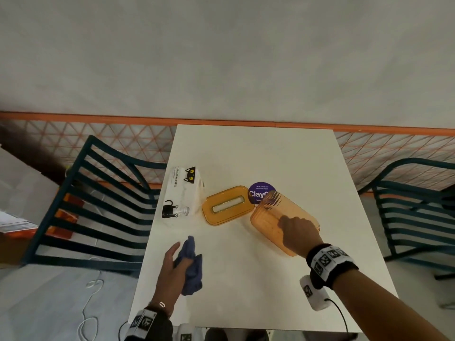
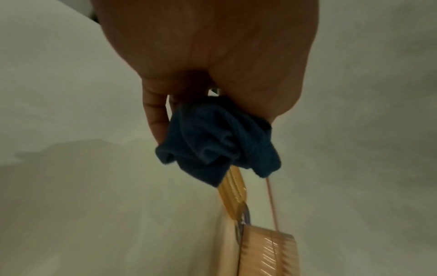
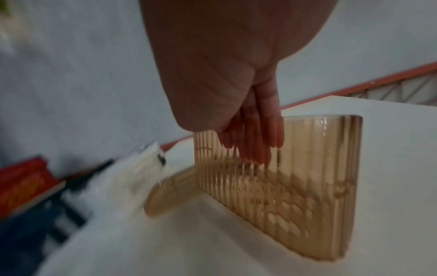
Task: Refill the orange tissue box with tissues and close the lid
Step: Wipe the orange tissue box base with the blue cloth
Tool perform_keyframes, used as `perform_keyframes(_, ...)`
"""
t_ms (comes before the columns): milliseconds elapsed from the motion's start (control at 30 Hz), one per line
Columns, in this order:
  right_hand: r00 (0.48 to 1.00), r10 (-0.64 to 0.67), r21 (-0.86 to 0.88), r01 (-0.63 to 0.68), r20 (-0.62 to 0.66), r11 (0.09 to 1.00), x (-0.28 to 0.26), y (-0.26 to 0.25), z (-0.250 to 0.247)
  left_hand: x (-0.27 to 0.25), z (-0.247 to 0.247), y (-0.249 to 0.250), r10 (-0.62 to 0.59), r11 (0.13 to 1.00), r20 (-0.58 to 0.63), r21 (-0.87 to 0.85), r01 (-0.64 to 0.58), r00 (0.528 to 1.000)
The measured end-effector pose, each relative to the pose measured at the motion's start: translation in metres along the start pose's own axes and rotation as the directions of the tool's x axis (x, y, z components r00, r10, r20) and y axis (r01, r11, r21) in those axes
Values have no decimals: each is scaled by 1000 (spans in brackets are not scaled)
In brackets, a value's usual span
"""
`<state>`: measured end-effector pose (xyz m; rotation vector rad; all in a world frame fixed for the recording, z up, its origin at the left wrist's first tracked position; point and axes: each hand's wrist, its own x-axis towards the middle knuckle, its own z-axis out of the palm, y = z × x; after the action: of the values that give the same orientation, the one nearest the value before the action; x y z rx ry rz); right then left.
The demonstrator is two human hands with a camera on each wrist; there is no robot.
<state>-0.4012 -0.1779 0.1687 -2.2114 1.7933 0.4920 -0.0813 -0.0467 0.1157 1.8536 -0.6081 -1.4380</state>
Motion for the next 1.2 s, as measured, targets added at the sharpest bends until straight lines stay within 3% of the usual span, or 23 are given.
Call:
perform_keyframes(100,990,131,401,-99,-53,911,2,17,-12,-8,31,26,159,987,160,3,-161,974)
perform_keyframes(167,981,182,691,-87,-65,718,-6,28,-21,-11,54,41,233,971,204,8,-239,951)
perform_keyframes(233,974,227,891,-97,-6,443,-22,32,-34,-13,80,53,301,947,228,45,-319,926)
perform_keyframes(300,976,210,976,-100,59,193,-38,33,-44,-16,105,62,375,912,245,79,-404,894)
perform_keyframes(333,979,197,987,-86,59,135,-44,34,-44,-19,117,66,406,893,251,95,-440,879)
perform_keyframes(400,983,178,996,-52,39,67,-53,35,-42,-30,138,73,534,807,270,122,-579,801)
perform_keyframes(533,981,194,997,-17,2,74,-60,44,-36,-49,165,72,725,460,414,302,-835,550)
perform_keyframes(633,984,178,989,-8,-19,147,-67,44,-33,-53,178,65,776,123,532,399,-909,339)
perform_keyframes(667,988,153,986,2,-28,169,-69,44,-32,-53,183,67,786,52,541,426,-903,300)
perform_keyframes(733,994,102,983,18,-36,181,-76,44,-34,-43,196,79,807,-4,524,467,-884,273)
perform_keyframes(767,997,77,987,16,-29,162,-79,44,-37,-37,202,89,816,19,499,482,-876,292)
perform_keyframes(867,999,22,988,25,-29,151,-83,44,-44,-19,213,120,794,309,341,486,-818,503)
perform_keyframes(900,999,23,988,36,-40,148,-83,45,-46,-17,213,125,779,378,311,461,-803,545)
perform_keyframes(933,998,33,988,49,-54,146,-82,47,-47,-19,213,126,776,391,314,442,-807,548)
perform_keyframes(1000,995,51,986,77,-86,149,-80,51,-48,-36,212,116,789,279,402,440,-853,465)
perform_keyframes(1133,993,49,978,94,-105,185,-80,56,-43,-58,204,86,699,-117,671,449,-886,248)
perform_keyframes(1167,995,37,978,88,-97,190,-80,55,-42,-52,203,89,696,-175,685,451,-875,214)
perform_keyframes(1200,996,25,978,80,-87,194,-81,54,-42,-44,204,97,716,-166,662,468,-868,219)
